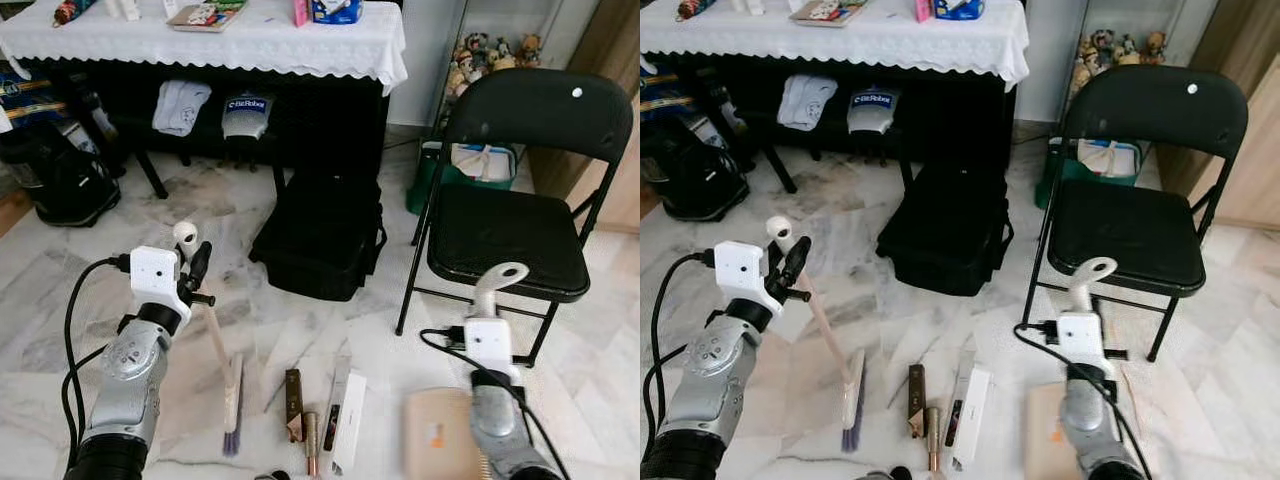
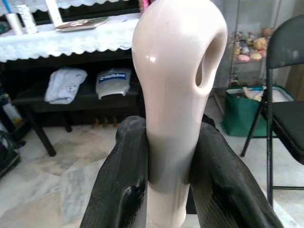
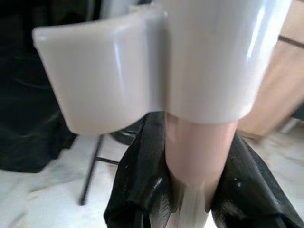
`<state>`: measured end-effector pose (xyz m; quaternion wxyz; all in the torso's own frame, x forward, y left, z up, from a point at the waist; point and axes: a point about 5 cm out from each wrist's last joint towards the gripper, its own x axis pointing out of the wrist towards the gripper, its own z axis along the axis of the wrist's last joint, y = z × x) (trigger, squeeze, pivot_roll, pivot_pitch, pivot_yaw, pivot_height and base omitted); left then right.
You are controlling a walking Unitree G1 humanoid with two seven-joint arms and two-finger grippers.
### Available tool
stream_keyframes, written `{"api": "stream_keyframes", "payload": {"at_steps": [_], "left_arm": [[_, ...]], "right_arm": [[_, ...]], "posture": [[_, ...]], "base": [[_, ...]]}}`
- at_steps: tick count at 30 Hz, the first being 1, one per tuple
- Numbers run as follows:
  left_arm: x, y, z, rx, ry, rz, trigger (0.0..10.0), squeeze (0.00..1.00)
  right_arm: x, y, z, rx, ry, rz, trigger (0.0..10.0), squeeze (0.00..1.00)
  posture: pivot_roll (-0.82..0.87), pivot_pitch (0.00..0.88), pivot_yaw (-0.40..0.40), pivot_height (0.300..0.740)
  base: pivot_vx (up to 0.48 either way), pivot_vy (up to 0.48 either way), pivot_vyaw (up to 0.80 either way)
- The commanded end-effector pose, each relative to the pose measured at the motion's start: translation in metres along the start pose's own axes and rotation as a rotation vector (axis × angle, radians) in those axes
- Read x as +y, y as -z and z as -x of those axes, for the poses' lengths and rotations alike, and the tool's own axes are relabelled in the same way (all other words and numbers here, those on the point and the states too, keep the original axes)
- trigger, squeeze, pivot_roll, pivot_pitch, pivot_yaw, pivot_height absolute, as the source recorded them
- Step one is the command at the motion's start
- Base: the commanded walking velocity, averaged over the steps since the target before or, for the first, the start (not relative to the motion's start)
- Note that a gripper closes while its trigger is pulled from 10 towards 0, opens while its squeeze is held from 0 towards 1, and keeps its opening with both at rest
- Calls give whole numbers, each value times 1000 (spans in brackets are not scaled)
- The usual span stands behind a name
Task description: Sweep floor
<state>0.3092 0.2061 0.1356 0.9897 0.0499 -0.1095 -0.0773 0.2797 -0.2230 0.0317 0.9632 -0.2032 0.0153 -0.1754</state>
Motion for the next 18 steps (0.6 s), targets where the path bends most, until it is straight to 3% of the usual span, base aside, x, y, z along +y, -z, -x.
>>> {"api": "stream_keyframes", "payload": {"at_steps": [1, 8, 18], "left_arm": [[0, -6, -2, -27, 6, -7, 10000, 0], [-3, -7, -1, -35, 13, -5, 10000, 0], [7, -19, 2, -56, -6, -6, 10000, 0]], "right_arm": [[-1, -6, -2, -35, 15, 1, 10000, 0], [-1, -9, -4, -56, 19, 18, 10000, 0], [12, -14, -2, -71, -7, 15, 10000, 0]], "posture": [[69, 156, 75, 740], [80, 166, 69, 740], [120, 222, 81, 740]], "base": [[0, 0, 0], [0, 0, 0], [0, 0, 0]]}}
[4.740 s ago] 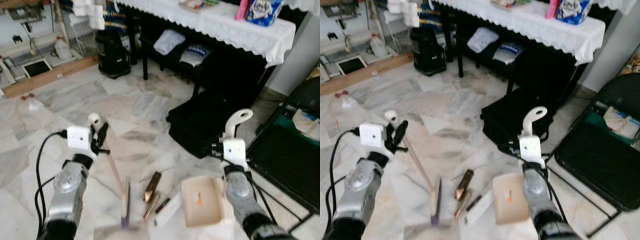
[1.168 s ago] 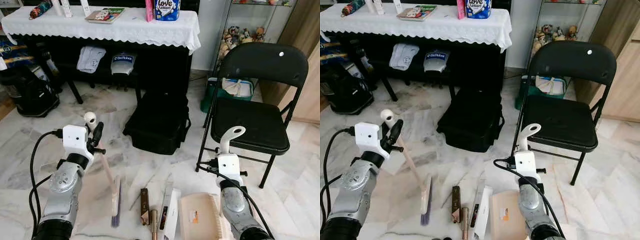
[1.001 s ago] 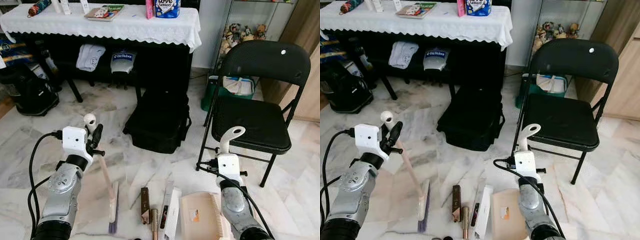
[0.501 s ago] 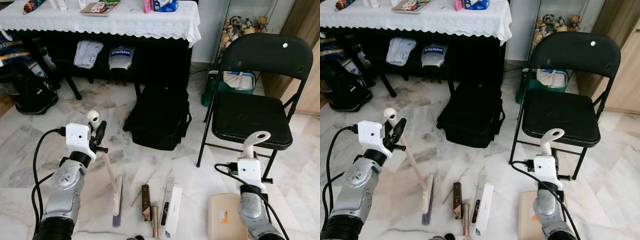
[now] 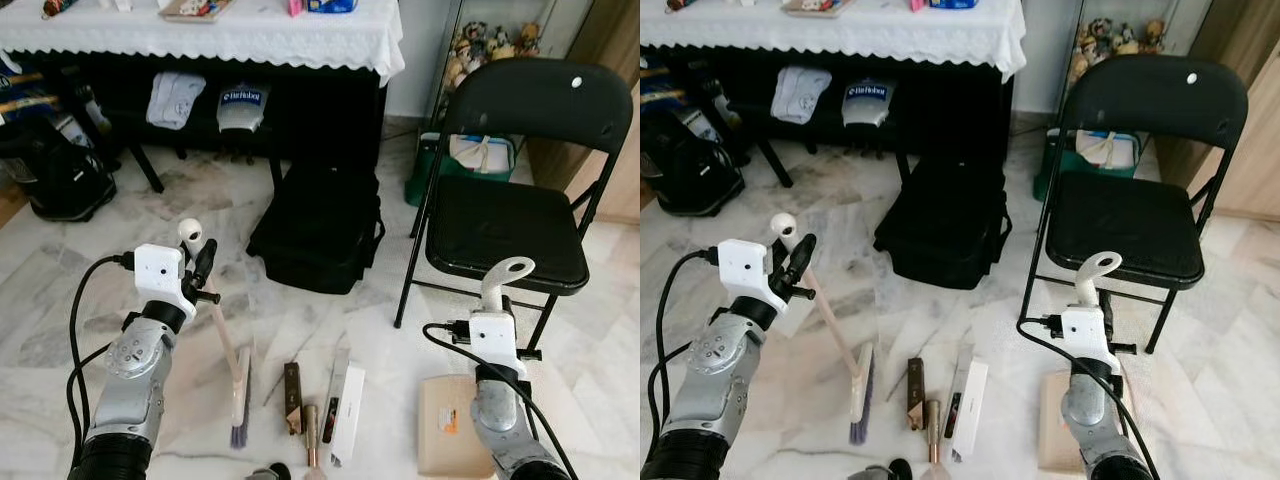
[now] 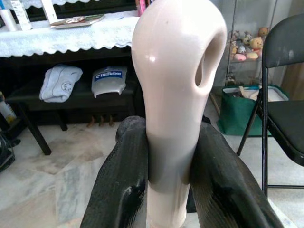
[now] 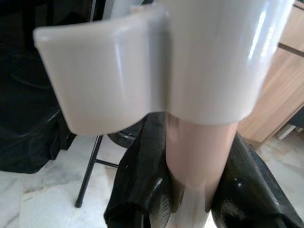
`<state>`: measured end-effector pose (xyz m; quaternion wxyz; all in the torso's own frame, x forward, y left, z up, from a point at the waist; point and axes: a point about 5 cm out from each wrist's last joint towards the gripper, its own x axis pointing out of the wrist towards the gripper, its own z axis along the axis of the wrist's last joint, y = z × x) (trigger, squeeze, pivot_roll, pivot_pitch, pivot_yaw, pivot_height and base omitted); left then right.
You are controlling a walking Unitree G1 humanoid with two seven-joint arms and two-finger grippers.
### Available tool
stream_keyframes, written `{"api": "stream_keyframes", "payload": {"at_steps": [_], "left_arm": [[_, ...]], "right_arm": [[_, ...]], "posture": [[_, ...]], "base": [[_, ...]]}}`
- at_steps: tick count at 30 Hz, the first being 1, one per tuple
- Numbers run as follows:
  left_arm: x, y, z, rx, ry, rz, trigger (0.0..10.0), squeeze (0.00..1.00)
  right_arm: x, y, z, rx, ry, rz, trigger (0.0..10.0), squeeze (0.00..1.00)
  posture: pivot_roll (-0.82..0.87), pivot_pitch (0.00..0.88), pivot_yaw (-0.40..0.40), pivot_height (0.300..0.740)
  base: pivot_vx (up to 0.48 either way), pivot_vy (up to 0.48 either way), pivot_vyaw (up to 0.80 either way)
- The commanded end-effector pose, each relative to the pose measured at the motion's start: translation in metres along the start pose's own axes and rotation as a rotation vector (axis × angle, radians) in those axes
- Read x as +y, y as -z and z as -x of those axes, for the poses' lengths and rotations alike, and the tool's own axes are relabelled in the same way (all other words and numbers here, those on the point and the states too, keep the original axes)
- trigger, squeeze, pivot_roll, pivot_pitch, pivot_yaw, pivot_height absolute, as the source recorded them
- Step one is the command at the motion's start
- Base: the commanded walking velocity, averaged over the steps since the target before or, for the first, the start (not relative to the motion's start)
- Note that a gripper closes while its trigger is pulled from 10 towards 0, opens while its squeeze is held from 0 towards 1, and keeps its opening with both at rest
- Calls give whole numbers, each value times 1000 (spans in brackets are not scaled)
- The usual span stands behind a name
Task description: Sweep floor
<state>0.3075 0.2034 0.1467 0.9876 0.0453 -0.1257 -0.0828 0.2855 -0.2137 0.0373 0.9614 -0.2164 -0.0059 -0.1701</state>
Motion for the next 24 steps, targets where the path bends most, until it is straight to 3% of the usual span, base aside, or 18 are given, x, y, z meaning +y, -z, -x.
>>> {"api": "stream_keyframes", "payload": {"at_steps": [1, 9, 12, 24], "left_arm": [[11, -11, 3, -27, -21, -8, 10000, 0], [16, -32, -3, -79, -41, 6, 10000, 0], [9, -37, -10, -100, -32, 27, 10000, 0], [0, -48, -14, -117, 7, 61, 10000, 0]], "right_arm": [[6, -5, 1, -28, -10, -7, 10000, 0], [14, -23, -7, -98, -4, -31, 10000, 0], [16, -35, -16, -134, 4, -25, 10000, 0], [20, -45, -22, -174, -6, -2, 10000, 0]], "posture": [[128, 238, 86, 740], [133, 286, 93, 740], [136, 299, 91, 740], [159, 306, 81, 740]], "base": [[0, 0, 0], [0, 0, 0], [0, 0, 0], [0, 0, 0]]}}
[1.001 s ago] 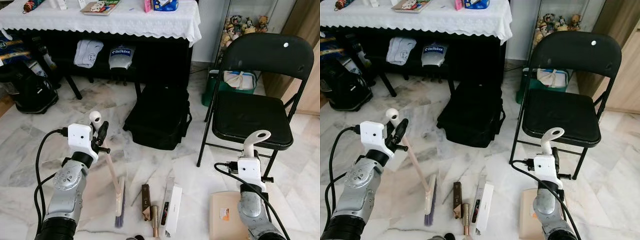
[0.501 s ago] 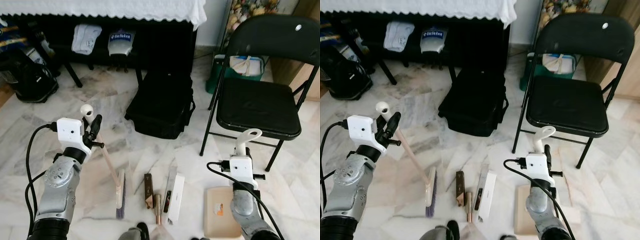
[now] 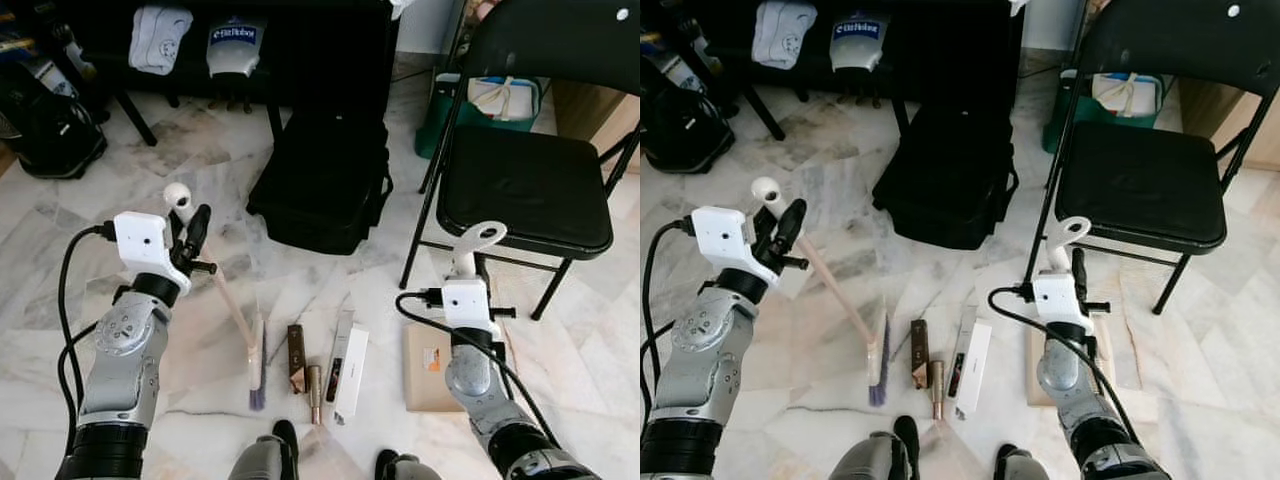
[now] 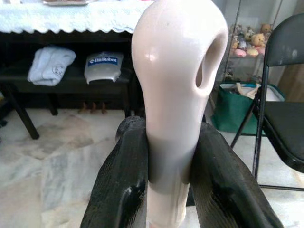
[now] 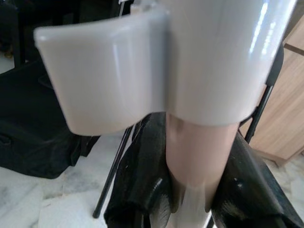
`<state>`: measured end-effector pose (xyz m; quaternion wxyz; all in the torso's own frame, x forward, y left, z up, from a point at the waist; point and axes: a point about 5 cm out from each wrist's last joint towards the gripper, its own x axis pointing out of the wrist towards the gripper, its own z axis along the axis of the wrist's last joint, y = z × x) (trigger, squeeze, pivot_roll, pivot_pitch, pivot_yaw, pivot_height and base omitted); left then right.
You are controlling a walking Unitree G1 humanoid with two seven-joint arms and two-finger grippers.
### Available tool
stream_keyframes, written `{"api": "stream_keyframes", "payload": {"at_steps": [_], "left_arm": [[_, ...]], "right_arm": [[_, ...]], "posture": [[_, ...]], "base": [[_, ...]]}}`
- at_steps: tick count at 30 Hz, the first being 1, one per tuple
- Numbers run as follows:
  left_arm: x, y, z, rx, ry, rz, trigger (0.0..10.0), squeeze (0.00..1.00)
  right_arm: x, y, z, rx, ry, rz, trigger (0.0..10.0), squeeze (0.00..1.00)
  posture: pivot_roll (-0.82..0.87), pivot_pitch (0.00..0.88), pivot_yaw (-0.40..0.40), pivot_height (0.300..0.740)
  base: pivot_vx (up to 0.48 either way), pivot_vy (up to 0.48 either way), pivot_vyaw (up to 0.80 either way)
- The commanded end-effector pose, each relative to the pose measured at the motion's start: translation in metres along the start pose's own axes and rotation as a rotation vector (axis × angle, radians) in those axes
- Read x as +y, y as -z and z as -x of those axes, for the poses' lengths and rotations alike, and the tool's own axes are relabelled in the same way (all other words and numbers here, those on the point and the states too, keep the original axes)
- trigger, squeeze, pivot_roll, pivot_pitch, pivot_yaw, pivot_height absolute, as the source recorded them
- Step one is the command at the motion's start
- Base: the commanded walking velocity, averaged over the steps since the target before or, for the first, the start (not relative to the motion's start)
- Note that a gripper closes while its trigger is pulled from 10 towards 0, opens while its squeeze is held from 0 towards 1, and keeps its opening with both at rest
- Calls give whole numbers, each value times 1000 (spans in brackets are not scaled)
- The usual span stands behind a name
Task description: Sweep floor
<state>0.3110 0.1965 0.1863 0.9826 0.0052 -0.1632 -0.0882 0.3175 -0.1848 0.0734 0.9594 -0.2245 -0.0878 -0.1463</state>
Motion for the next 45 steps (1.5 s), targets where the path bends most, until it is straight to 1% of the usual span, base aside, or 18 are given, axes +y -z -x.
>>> {"api": "stream_keyframes", "payload": {"at_steps": [1, 2, 3, 6, 7, 9, 11, 21, 26, 29, 30, 31, 32, 33, 34, 35, 36, 45], "left_arm": [[1, -11, -1, -33, 15, -11, 10000, 0], [0, -9, -2, -11, 40, 11, 10000, 0], [0, -9, -2, -11, 40, 11, 10000, 0], [-7, 0, 1, 84, 138, 88, 10000, 0], [-9, 6, 5, 140, 173, 139, 10000, 0], [-11, 11, 10, 180, 206, 163, 10000, 0], [-12, 12, 12, 194, 221, 171, 10000, 0], [-10, 6, 14, 208, 227, 241, 10000, 0], [-9, 1, 11, 187, 211, 281, 10000, 0], [-10, -2, 9, 178, 203, 307, 10000, 0], [-10, -3, 9, 178, 201, 301, 10000, 0], [-10, -4, 9, 179, 201, 295, 10000, 0], [-10, -4, 8, 179, 200, 293, 10000, 0], [-10, -5, 8, 177, 198, 295, 10000, 0], [-10, -5, 8, 177, 198, 295, 10000, 0], [-10, -6, 8, 173, 194, 294, 10000, 0], [-9, -7, 8, 170, 188, 296, 10000, 0], [-11, -8, 8, 174, 192, 306, 10000, 0]], "right_arm": [[0, 1, 2, -8, 5, 13, 10000, 0], [1, 1, 3, -8, 6, 10, 10000, 0], [1, 1, 3, -8, 6, 10, 10000, 0], [4, 2, 6, -2, 4, 9, 10000, 0], [6, 3, 8, 1, 3, 10, 10000, 0], [8, 3, 9, 3, 1, 9, 10000, 0], [10, 2, 9, 6, 0, 8, 10000, 0], [13, 1, 9, 2, -5, 7, 10000, 0], [15, 1, 10, 4, -20, -2, 10000, 0], [20, 1, 13, 10, -55, -18, 10000, 0], [24, 1, 15, 5, -84, -19, 10000, 0], [26, 1, 17, 1, -102, -13, 10000, 0], [30, 0, 20, -18, -134, 16, 10000, 0], [37, 0, 26, -61, -193, 89, 10000, 0], [37, 0, 26, -61, -193, 89, 10000, 0], [43, 1, 33, -106, -247, 156, 10000, 0], [46, 3, 39, -112, -274, 159, 10000, 0], [54, 1, 47, -128, -301, 150, 10000, 0]], "posture": [[161, 304, 81, 740], [163, 304, 82, 740], [163, 304, 82, 740], [173, 300, 85, 740], [173, 300, 85, 740], [182, 292, 87, 740], [190, 287, 88, 740], [202, 289, 92, 740], [208, 297, 98, 740], [211, 300, 101, 740], [216, 303, 103, 740], [217, 303, 103, 740], [217, 304, 103, 740], [216, 305, 104, 740], [216, 305, 104, 740], [218, 307, 104, 740], [219, 310, 105, 740], [209, 313, 105, 740]], "base": [[0, 0, 0], [0, 0, 0], [0, 0, 0], [0, 0, 0], [0, 0, 0], [0, 0, 0], [0, 0, 0], [0, 0, 0], [0, 0, 0], [0, 0, 0], [0, 0, 0], [0, 0, 0], [0, 0, 0], [0, 0, 0], [0, 0, 0], [0, 0, 0], [0, 0, 0], [0, 0, 0]]}}
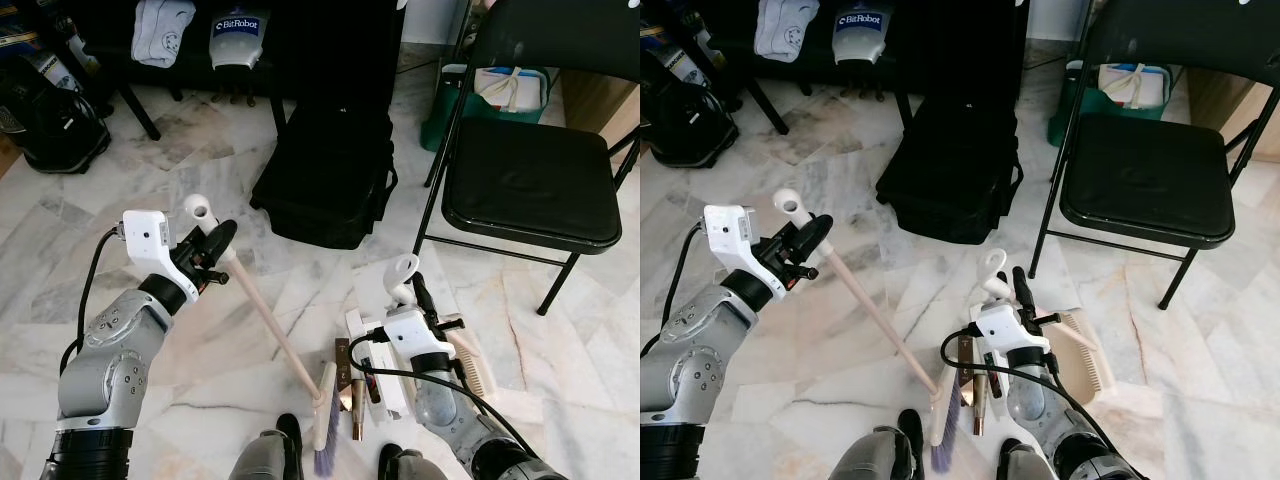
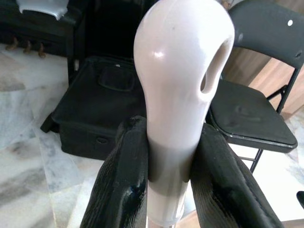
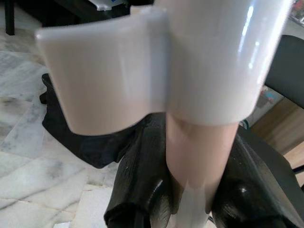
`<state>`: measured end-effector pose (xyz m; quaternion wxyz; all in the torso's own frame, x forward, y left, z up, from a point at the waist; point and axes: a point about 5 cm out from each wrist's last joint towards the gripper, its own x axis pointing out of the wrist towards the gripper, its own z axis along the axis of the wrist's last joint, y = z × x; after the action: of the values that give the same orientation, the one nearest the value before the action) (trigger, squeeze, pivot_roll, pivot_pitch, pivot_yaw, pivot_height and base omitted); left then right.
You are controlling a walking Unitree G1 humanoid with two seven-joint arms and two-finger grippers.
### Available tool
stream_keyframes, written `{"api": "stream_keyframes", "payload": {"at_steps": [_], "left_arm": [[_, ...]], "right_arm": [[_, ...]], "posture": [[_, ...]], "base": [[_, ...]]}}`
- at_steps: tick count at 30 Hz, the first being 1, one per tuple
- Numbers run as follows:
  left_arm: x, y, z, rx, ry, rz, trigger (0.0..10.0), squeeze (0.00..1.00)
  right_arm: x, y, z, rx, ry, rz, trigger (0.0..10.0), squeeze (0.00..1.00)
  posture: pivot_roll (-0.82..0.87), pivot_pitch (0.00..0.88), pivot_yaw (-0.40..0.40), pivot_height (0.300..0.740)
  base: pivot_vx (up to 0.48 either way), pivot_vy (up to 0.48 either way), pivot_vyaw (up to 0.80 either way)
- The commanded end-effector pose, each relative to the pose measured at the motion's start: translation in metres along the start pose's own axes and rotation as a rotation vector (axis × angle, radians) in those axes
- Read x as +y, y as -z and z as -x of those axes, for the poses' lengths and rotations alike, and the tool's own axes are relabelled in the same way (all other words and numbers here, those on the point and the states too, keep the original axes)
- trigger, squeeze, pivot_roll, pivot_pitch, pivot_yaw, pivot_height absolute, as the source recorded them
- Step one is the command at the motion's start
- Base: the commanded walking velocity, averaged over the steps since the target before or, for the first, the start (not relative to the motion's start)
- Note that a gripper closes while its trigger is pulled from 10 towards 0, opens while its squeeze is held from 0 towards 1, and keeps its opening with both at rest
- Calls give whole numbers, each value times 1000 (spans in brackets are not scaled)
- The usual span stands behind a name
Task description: Sweep floor
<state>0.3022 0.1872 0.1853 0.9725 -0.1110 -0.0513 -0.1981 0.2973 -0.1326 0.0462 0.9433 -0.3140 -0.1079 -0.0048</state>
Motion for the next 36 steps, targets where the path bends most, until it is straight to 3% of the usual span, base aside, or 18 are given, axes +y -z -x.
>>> {"api": "stream_keyframes", "payload": {"at_steps": [1, 14, 17, 20, 21, 23, 30, 36], "left_arm": [[-2, -6, 2, -22, 17, 18, 10000, 0], [-3, -17, -1, -43, 44, 3, 10000, 0], [-4, -18, -2, -37, 57, 0, 10000, 0], [-5, -18, -3, -32, 65, -1, 10000, 0], [-5, -18, -3, -32, 65, -1, 10000, 0], [-5, -18, -3, -33, 66, -3, 10000, 0], [-5, -20, -2, -38, 71, 2, 10000, 0], [-9, -19, -2, -34, 106, 53, 10000, 0]], "right_arm": [[9, 0, 8, -3, -24, 5, 10000, 0], [9, 1, 17, -53, 100, 187, 10000, 0], [12, 4, 19, 9, 102, 122, 10000, 0], [10, 18, 25, 224, 173, -93, 10000, 0], [10, 18, 25, 224, 173, -93, 10000, 0], [4, 27, 29, 323, 246, -197, 10000, 0], [3, 23, 26, 263, 230, -133, 10000, 0], [12, 12, 23, 170, 135, -109, 10000, 0]], "posture": [[205, 311, 103, 740], [204, 310, 105, 740], [199, 311, 105, 740], [197, 307, 105, 740], [197, 307, 105, 740], [200, 307, 106, 740], [204, 310, 108, 740], [206, 313, 109, 740]], "base": [[0, 0, 0], [0, 0, 0], [0, 0, 0], [0, 0, 0], [0, 0, 0], [0, 0, 0], [0, 0, 0], [0, 0, 0]]}}
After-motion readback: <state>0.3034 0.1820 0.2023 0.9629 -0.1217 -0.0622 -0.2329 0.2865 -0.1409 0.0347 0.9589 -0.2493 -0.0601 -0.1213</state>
